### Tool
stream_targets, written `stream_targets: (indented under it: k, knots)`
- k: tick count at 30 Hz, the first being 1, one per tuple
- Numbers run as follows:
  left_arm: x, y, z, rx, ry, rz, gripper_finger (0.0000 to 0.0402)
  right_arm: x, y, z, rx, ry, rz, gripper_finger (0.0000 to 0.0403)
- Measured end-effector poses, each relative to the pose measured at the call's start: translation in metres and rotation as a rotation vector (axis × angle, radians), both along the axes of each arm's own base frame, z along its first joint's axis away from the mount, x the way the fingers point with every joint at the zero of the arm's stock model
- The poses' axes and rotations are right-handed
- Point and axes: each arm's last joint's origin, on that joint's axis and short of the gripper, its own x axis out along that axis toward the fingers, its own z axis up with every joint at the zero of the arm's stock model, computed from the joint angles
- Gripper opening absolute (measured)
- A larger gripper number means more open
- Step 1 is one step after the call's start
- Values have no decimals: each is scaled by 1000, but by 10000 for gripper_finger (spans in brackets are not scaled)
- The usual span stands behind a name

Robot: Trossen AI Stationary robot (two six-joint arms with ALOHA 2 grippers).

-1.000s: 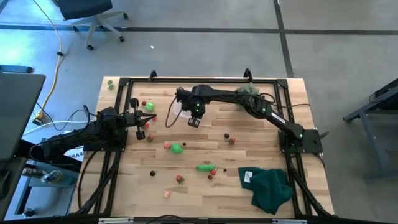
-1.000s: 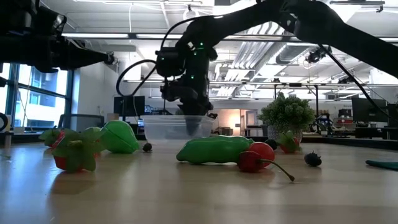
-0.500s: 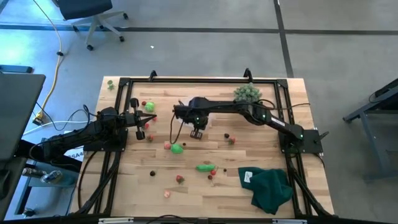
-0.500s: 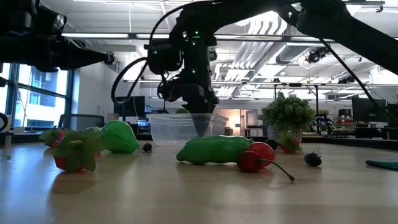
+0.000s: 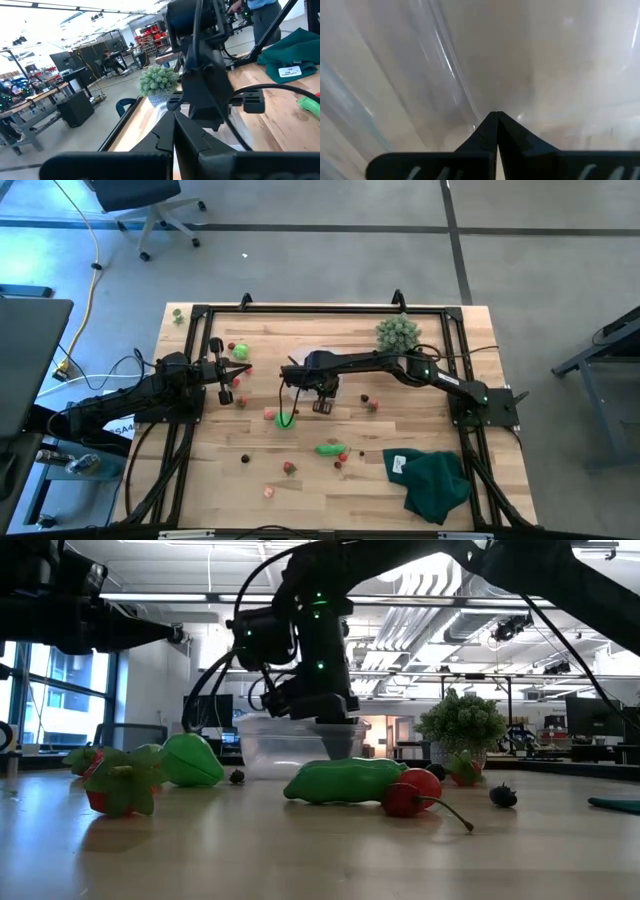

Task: Pick and placing Produce into tupperware
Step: Move the transparent bin to the middle

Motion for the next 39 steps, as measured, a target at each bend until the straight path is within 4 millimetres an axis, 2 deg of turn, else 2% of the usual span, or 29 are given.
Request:
stream_targets:
  k: [16,23,32,39]
  knots:
    - [0,0,0,-1,0,0,1,-2,2,29,-69,-83,-9,0]
    - [0,0,0,-2,-1,0,1,-3,-4,29,-83,-78,-1,0]
    - [0,0,0,-2,-1,-1,1,-4,-23,30,-84,-83,-30,0]
    - [0,0,0,-2,-1,-1,1,-13,-30,31,-87,0,-98,0]
